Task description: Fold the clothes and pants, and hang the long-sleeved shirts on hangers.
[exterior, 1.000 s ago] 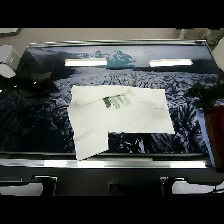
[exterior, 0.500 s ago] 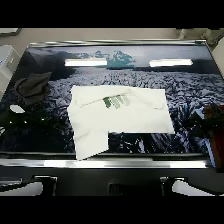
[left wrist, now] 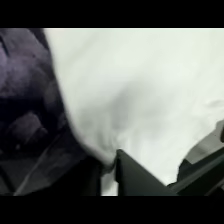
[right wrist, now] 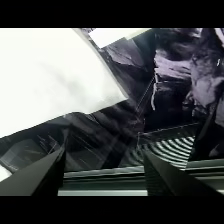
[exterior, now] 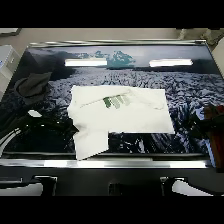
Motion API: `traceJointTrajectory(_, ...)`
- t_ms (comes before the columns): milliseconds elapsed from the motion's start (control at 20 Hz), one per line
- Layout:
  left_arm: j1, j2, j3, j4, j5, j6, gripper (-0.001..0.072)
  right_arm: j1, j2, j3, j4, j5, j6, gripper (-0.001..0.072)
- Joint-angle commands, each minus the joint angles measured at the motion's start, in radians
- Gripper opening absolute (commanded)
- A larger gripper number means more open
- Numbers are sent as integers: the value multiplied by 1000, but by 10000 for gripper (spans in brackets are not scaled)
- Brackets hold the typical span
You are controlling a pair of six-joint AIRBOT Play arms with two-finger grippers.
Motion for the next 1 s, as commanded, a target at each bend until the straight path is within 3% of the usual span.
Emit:
traceJointTrajectory(0, -29, 0, 6, -23, 54, -11, 22, 0, 0, -10, -48, -11, 0, 543)
traceJointTrajectory(200, -16, 53, 8, 13, 47, -12, 21, 0, -35, -125, -11, -109, -40, 562)
traceJointTrajectory(600, -30, 114, 8, 15, 41, -22, 21, 6, -164, -138, 224, -214, -109, 533)
traceJointTrajectory(700, -30, 116, 8, 15, 41, -23, 21, 41, -164, -138, 220, -245, -98, 454)
traceJointTrajectory(800, -30, 119, 8, 14, 40, -23, 21, 96, -163, -134, 220, -276, -69, 123)
traceJointTrajectory(850, -28, 125, 8, 15, 40, -23, 21, 117, -163, -117, 220, -256, -68, 38)
traceJointTrajectory(950, -6, 146, 29, 15, 40, -22, 20, 130, -152, -47, 220, -201, -67, 37)
